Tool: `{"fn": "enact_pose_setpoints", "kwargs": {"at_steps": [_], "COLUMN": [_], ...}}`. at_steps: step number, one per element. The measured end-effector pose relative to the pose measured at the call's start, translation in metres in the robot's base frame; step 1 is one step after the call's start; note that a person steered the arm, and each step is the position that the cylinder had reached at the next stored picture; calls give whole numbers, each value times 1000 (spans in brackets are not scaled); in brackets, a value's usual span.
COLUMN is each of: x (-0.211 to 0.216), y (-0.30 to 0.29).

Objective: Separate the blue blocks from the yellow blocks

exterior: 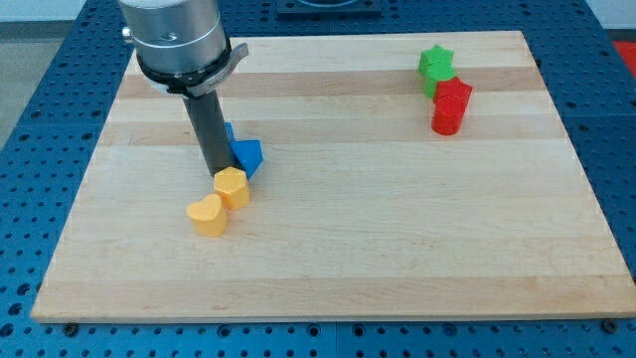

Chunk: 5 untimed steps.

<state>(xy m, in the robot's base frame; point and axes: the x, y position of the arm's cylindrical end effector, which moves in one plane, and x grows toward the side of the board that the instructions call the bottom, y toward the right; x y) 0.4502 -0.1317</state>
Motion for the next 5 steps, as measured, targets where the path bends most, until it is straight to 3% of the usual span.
{"fn": "enact_pose_setpoints", "kwargs": {"at_steps": [5], "x": [-3], "y": [30]}}
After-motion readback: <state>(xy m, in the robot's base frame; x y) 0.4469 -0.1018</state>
